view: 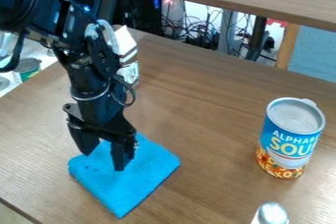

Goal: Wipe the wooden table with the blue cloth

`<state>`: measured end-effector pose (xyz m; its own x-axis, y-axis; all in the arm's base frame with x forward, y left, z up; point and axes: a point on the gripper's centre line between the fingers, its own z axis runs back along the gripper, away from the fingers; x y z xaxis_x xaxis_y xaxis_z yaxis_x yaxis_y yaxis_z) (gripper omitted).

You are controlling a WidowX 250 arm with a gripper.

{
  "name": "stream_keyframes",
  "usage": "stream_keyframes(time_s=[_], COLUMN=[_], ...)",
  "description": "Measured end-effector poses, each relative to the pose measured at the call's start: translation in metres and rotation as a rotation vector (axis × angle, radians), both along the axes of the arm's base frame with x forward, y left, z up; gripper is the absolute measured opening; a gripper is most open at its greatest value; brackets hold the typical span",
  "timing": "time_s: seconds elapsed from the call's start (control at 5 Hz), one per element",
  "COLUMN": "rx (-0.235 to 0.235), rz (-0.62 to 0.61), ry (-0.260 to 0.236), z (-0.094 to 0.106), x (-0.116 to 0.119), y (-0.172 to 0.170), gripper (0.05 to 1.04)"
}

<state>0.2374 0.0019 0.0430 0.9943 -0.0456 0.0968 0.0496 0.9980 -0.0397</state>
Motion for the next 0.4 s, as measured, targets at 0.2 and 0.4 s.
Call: stream_keyframes(time_s=[0.2,0.4], rx=[0.001,0.001], rz=[-0.002,-0.003], ry=[0.018,0.019], z=[-0.0045,-0.0085], x=[-0.0027,-0.0059], y=[-0.0003,-0.0006], gripper=[1.006,1.006])
